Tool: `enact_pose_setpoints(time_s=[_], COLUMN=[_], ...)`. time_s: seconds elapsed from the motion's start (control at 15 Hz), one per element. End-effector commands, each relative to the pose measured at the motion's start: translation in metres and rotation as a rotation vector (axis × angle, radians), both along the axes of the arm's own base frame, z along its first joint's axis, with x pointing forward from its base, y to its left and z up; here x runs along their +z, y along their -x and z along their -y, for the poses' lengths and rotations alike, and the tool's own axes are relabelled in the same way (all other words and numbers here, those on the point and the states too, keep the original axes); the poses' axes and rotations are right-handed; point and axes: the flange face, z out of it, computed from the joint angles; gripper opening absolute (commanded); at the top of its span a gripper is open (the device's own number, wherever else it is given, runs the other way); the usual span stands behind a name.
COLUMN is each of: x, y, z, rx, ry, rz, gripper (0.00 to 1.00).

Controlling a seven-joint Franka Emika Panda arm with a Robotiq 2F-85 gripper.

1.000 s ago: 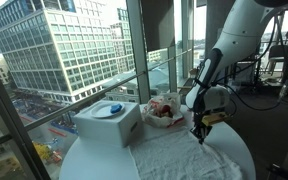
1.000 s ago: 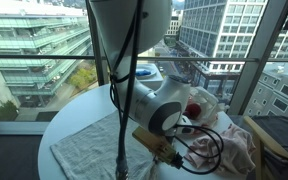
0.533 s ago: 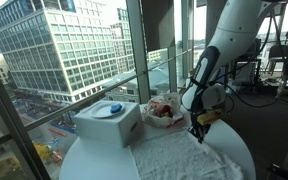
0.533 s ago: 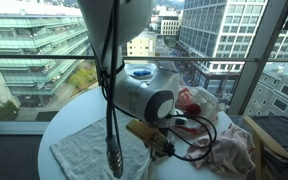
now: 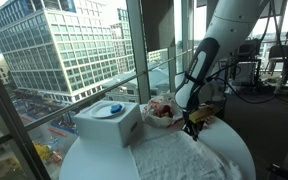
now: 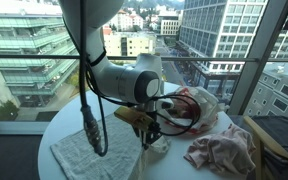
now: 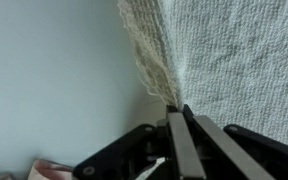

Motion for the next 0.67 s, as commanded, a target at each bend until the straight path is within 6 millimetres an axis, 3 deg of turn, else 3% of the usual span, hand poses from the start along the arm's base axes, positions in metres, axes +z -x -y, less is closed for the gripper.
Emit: enact_pose_setpoints(time_s=[0.0, 0.6], x=[0.014, -0.014], y=[-0.002, -0.012], z=[-0.022, -0.051], rx=[0.029, 0.054], ry=[0.02, 0.025], rz=[0.001, -0.006], gripper=[0.08, 0.07])
